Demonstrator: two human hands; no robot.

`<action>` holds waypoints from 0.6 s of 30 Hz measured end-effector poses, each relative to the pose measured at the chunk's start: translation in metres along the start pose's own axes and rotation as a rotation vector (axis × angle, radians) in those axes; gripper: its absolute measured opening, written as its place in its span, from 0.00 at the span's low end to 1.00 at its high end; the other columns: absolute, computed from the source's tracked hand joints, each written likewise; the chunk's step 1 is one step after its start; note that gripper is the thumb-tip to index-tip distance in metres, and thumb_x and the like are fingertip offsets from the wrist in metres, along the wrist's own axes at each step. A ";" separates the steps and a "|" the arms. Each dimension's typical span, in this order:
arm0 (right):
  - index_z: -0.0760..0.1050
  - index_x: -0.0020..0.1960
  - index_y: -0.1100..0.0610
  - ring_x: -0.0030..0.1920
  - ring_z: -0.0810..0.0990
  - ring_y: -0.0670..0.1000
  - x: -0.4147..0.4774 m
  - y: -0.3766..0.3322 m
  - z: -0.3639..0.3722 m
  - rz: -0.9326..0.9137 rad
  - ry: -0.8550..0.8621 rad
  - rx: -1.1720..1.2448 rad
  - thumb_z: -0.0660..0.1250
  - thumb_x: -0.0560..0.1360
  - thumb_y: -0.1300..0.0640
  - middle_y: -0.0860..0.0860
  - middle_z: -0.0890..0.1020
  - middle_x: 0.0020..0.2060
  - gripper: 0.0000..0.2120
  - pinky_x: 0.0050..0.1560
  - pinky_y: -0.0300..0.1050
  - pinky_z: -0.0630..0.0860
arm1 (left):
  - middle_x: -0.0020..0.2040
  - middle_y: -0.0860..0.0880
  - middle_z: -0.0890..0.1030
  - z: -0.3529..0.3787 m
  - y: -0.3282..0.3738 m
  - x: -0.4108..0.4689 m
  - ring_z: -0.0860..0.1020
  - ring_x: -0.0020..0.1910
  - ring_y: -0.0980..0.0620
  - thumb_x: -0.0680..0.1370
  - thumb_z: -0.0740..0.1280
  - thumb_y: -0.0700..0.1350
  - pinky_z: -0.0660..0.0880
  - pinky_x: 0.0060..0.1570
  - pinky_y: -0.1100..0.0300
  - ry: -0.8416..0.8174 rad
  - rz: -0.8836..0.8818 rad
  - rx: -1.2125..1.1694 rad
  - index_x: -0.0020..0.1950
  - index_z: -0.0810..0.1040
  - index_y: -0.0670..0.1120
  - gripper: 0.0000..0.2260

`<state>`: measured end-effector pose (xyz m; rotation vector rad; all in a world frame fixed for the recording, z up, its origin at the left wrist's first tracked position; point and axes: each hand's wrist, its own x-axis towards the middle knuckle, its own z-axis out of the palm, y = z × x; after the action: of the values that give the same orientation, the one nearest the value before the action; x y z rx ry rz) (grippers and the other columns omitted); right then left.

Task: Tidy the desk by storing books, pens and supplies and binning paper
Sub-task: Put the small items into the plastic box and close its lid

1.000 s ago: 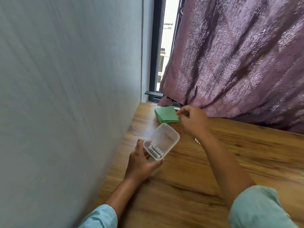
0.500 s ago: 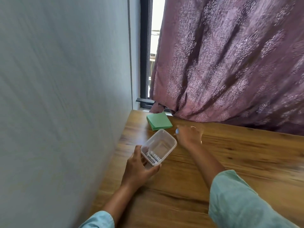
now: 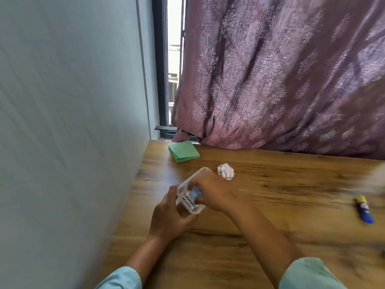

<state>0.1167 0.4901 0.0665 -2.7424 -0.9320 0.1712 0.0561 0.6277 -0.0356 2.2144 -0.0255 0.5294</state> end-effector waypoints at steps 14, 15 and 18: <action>0.75 0.58 0.61 0.55 0.79 0.57 -0.048 0.007 0.022 0.333 -0.150 -0.201 0.63 0.75 0.65 0.56 0.80 0.56 0.12 0.44 0.46 0.72 | 0.44 0.54 0.80 0.023 0.025 -0.027 0.80 0.40 0.53 0.61 0.74 0.61 0.75 0.35 0.60 -0.106 0.113 -0.017 0.56 0.72 0.51 0.29; 0.75 0.59 0.61 0.55 0.79 0.57 -0.055 0.007 0.020 0.356 -0.157 -0.178 0.63 0.75 0.66 0.56 0.79 0.56 0.13 0.45 0.46 0.72 | 0.45 0.56 0.79 0.025 0.030 -0.032 0.80 0.41 0.57 0.61 0.75 0.61 0.76 0.36 0.61 -0.114 0.109 -0.052 0.56 0.71 0.52 0.28; 0.76 0.58 0.62 0.56 0.79 0.58 -0.087 0.009 0.010 0.434 -0.164 -0.122 0.61 0.77 0.64 0.58 0.80 0.56 0.11 0.47 0.47 0.71 | 0.46 0.59 0.80 0.037 0.048 -0.053 0.80 0.43 0.62 0.61 0.75 0.60 0.78 0.39 0.60 -0.145 0.070 -0.153 0.56 0.74 0.53 0.27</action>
<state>0.0510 0.4318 0.0579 -3.0458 -0.3766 0.4333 0.0118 0.5608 -0.0413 2.1038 -0.2139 0.3911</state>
